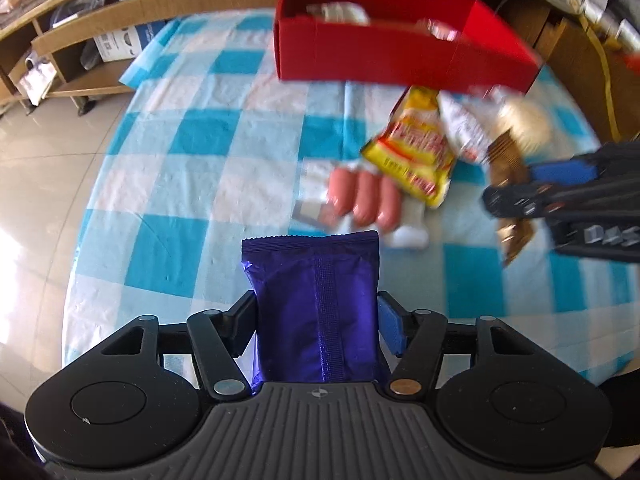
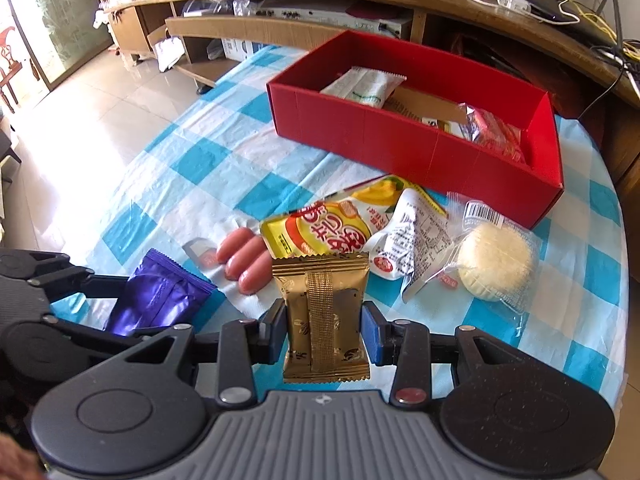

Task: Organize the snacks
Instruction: 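Lift the purple bag with left gripper while right carries the gold pastry toward the red box, then lower both held snacks into the red box and open both grippers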

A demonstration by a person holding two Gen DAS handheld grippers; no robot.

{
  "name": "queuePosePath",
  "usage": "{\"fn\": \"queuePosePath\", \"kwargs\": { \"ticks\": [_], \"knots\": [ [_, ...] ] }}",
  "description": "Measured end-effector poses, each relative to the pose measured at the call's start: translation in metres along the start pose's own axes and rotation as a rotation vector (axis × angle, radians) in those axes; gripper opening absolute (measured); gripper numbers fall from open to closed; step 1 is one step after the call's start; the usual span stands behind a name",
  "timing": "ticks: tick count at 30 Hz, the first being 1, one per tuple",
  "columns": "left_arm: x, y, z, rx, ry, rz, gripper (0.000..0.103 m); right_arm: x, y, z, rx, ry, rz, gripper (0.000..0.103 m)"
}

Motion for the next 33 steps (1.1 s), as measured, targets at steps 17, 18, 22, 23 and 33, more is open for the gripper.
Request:
{"fn": "queuePosePath", "kwargs": {
  "ticks": [17, 18, 22, 23, 33],
  "knots": [
    [0.032, -0.115, -0.003, 0.2, 0.087, 0.01, 0.068, 0.055, -0.064, -0.002, 0.098, 0.065, 0.172, 0.051],
    [0.033, -0.122, 0.0, 0.202, 0.091, 0.007, 0.068, 0.059, -0.069, 0.0, 0.104, 0.068, 0.184, 0.051],
    [0.034, -0.147, 0.012, 0.213, 0.097, -0.011, 0.068, 0.077, -0.088, 0.007, 0.118, 0.087, 0.223, 0.051],
    [0.035, -0.152, 0.014, 0.216, 0.097, -0.012, 0.068, 0.08, -0.092, 0.01, 0.119, 0.093, 0.231, 0.051],
    [0.043, -0.203, 0.039, 0.236, 0.075, -0.003, 0.068, 0.115, -0.124, 0.039, 0.131, 0.119, 0.288, 0.051]
  ]
}}
Point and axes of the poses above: each gripper's, at about its wrist camera, not at the fingertips, and z roughly the way its jaws point, x to its right, y to its underside, the point moved 1 cm from there along z, roughly the way its jaws point, and after that the axes turned 5 degrees about -z, right-handed, at the moved point
